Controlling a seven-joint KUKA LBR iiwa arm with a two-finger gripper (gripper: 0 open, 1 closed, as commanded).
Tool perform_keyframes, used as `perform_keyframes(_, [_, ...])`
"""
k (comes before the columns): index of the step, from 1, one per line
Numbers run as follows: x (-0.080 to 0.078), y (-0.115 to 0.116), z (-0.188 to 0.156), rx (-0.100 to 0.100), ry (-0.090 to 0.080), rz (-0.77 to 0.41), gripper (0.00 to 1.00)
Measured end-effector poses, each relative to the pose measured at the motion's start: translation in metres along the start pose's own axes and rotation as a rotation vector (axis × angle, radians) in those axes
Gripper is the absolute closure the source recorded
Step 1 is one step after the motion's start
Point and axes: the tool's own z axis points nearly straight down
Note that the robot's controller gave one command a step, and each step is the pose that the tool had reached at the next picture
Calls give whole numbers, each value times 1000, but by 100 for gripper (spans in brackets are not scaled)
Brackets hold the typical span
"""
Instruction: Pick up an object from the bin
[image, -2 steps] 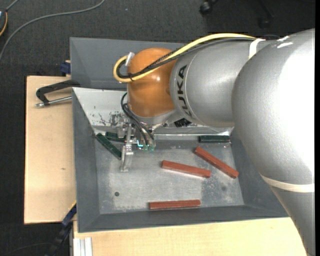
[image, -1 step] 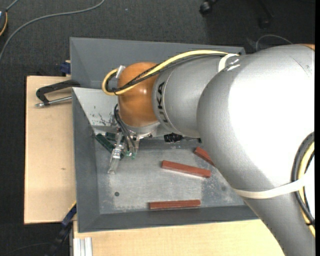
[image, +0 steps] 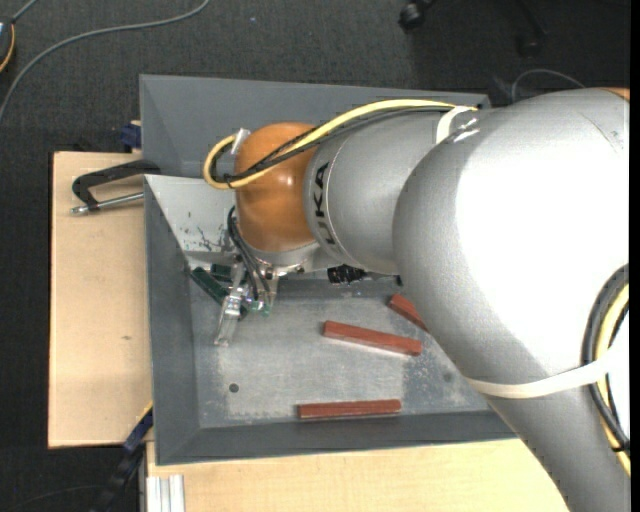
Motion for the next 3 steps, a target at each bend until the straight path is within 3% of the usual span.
perform_keyframes(3, [-3,2,-4,0,1,2,0])
